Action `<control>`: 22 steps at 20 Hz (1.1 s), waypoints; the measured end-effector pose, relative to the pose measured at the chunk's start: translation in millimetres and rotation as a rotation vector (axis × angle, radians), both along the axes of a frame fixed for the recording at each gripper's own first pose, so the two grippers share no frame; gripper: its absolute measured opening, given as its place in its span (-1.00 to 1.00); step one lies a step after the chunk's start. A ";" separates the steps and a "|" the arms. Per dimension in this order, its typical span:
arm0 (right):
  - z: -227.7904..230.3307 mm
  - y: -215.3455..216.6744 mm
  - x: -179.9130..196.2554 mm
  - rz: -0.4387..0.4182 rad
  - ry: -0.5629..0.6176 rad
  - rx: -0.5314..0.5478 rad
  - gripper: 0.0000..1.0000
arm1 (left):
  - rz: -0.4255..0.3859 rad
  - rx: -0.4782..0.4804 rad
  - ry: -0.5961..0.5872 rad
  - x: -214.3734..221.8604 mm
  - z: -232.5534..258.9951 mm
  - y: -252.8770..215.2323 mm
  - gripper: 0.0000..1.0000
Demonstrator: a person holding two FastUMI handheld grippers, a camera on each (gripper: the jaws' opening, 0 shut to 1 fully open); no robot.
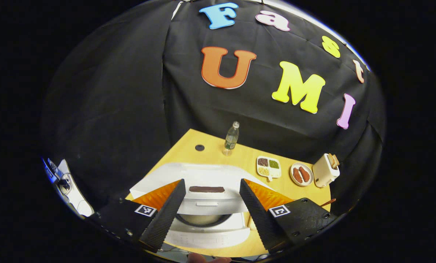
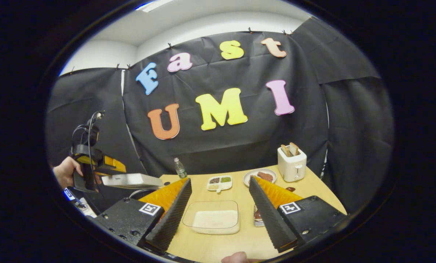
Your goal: Close the left gripper, press the button to open the rice cooker; take a wooden spoon from the chopstick holder with the right hand, scoop a spoonful of rice and pour it into the rice cooker, then put the wooden spoon back into the chopstick holder.
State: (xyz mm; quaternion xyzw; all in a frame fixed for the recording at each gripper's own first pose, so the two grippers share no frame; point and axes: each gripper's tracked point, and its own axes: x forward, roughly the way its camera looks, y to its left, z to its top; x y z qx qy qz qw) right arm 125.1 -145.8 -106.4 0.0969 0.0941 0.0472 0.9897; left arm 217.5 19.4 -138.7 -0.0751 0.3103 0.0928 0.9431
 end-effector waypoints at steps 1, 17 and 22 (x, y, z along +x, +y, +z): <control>-2.9 2.3 -1.1 0.008 0.007 -0.005 0.97 | 0.003 -0.008 0.018 -9.2 -11.0 -1.9 0.93; -24.3 13.6 -1.4 0.033 0.050 -0.008 1.00 | 0.055 -0.053 0.220 -61.8 -107.2 -11.4 0.93; -24.8 9.2 8.9 0.032 0.042 0.012 0.97 | 0.065 -0.061 0.264 -69.6 -119.9 -13.0 1.00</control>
